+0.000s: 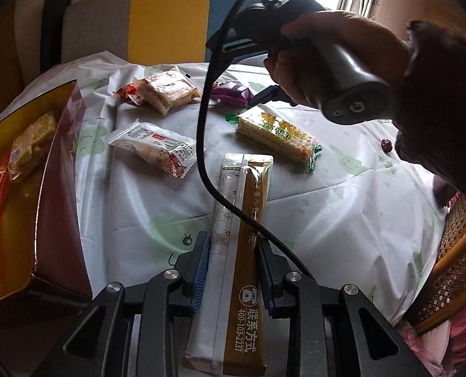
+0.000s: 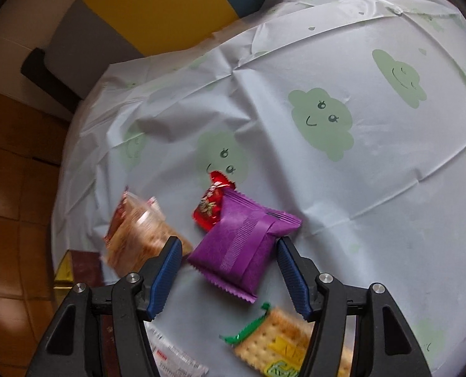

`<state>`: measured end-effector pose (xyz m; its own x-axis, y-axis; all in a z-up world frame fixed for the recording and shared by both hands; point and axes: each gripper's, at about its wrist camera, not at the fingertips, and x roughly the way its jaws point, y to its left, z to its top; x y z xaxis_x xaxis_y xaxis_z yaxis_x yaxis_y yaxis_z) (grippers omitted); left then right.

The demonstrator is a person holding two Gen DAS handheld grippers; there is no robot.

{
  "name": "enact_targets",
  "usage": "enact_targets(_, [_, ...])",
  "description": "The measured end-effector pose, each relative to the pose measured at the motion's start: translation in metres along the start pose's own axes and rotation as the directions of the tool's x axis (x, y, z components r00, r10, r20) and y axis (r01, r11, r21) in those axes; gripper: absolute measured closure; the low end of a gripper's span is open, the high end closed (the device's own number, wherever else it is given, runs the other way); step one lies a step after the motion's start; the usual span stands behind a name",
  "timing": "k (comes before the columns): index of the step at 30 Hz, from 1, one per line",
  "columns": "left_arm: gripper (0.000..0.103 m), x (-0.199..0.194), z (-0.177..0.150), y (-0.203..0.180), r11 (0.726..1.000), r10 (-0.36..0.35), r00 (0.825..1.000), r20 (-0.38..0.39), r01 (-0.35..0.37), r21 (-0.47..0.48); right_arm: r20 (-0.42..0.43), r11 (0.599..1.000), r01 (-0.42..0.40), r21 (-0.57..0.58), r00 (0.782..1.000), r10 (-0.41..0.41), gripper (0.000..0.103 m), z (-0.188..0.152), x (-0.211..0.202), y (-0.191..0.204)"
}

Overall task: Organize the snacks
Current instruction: 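Grasp the purple packet with the right tool while the left tool holds the stick pack, then place the stick pack into the gold tin and open the left tool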

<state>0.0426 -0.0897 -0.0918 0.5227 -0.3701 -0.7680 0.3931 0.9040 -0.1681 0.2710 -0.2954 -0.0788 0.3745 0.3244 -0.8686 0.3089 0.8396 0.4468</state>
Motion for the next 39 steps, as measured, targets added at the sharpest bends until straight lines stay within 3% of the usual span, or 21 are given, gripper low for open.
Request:
enact_targets(2, [0.074, 0.000, 0.000, 0.000, 1.000, 0.000, 1.000, 0.000, 0.000, 0.000, 0.005, 1.000, 0.015, -0.019, 1.000, -0.015, 0.041, 0.002, 0.002, 0.000])
enact_targets(3, [0.074, 0.000, 0.000, 0.000, 1.000, 0.000, 1.000, 0.000, 0.000, -0.001, 0.005, 0.998, 0.036, -0.052, 0.999, -0.036, 0.053, 0.001, 0.002, 0.004])
enact_targets(6, [0.074, 0.000, 0.000, -0.001, 1.000, 0.002, 1.000, 0.001, -0.002, 0.000, 0.017, 0.984, 0.088, -0.152, 0.996, -0.087, 0.065, -0.005, -0.004, 0.008])
enact_targets(12, [0.074, 0.000, 0.001, 0.000, 1.000, 0.010, 1.000, 0.002, -0.010, 0.003, 0.053, 0.924, 0.159, -0.347, 0.987, -0.150, 0.066, -0.018, -0.040, -0.007])
enact_targets(17, [0.073, 0.000, 0.001, -0.002, 1.000, 0.019, 1.000, 0.003, -0.019, 0.007, 0.069, 0.886, 0.255, -0.387, 0.966, -0.248, 0.066, -0.022, -0.063, -0.048])
enact_targets(20, [0.074, 0.000, 0.001, -0.002, 1.000, 0.018, 1.000, 0.000, -0.018, 0.007, 0.008, 0.871, 0.282, -0.402, 0.953, -0.304, 0.066, -0.029, -0.058, -0.080])
enact_targets(22, [0.074, 0.000, 0.002, -0.001, 1.000, 0.016, 1.000, -0.004, -0.016, 0.004, 0.009, 0.874, 0.262, -0.410, 0.959, -0.283, 0.066, -0.034, -0.058, -0.089])
enact_targets(27, [0.075, 0.000, 0.005, 0.004, 1.000, 0.001, 1.000, -0.016, -0.001, -0.015, -0.045, 0.922, 0.178, -0.344, 0.978, -0.206, 0.064, -0.028, -0.057, -0.111])
enact_targets(34, [0.079, -0.009, 0.010, 0.018, 0.993, -0.042, 0.999, -0.029, 0.039, -0.107, -0.025, 0.879, 0.221, -0.423, 0.967, -0.255, 0.063, -0.038, -0.056, -0.100])
enact_targets(39, [0.079, -0.034, 0.020, 0.022, 0.989, -0.051, 0.998, 0.028, 0.054, -0.137, 0.006, 0.839, 0.258, -0.479, 0.957, -0.291, 0.063, -0.045, -0.049, -0.088])
